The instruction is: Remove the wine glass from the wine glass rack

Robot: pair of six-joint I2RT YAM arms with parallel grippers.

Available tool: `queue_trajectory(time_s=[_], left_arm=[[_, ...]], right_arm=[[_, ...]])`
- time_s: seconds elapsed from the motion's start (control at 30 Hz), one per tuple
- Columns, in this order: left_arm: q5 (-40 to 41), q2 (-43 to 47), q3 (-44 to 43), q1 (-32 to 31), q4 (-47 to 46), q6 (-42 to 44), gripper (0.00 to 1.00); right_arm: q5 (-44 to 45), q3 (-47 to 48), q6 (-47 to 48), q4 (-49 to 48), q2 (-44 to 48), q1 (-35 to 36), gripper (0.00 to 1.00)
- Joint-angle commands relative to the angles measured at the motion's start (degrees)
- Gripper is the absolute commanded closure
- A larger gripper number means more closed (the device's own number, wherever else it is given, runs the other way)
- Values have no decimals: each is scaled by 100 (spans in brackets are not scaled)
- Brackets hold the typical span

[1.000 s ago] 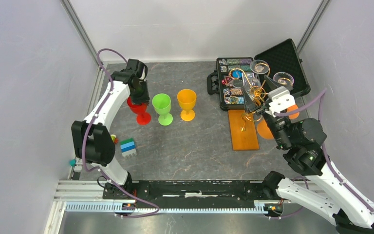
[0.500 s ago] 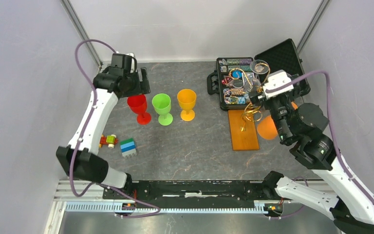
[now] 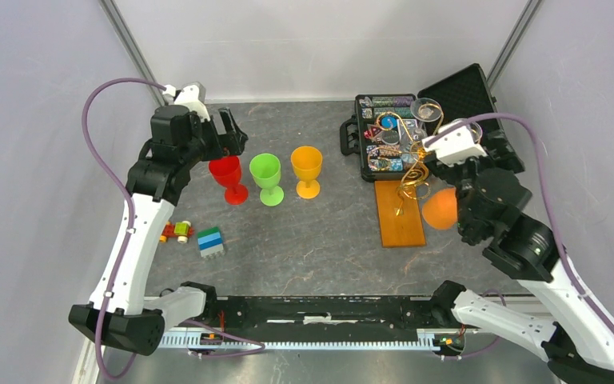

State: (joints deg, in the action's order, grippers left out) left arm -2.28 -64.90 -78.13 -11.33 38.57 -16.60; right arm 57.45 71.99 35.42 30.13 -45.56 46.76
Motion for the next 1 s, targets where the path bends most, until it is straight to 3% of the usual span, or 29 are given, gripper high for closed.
queue_trajectory(time_s=[0.0, 0.33, 0.53, 0.97], left_arm=[[-456, 101, 43, 17, -552, -123, 0], [-682, 117, 112, 16, -614, -161, 0], [-725, 97, 176, 17, -614, -133, 0], [-703, 101, 245, 17, -614, -80, 0]], right_arm=[[49, 0, 137, 469, 370, 13, 11], [-1163, 281, -216, 1848, 302, 15, 11], [-1018, 190, -251, 2147, 137, 17, 15], [-535, 66, -159, 2001, -80, 17, 43]])
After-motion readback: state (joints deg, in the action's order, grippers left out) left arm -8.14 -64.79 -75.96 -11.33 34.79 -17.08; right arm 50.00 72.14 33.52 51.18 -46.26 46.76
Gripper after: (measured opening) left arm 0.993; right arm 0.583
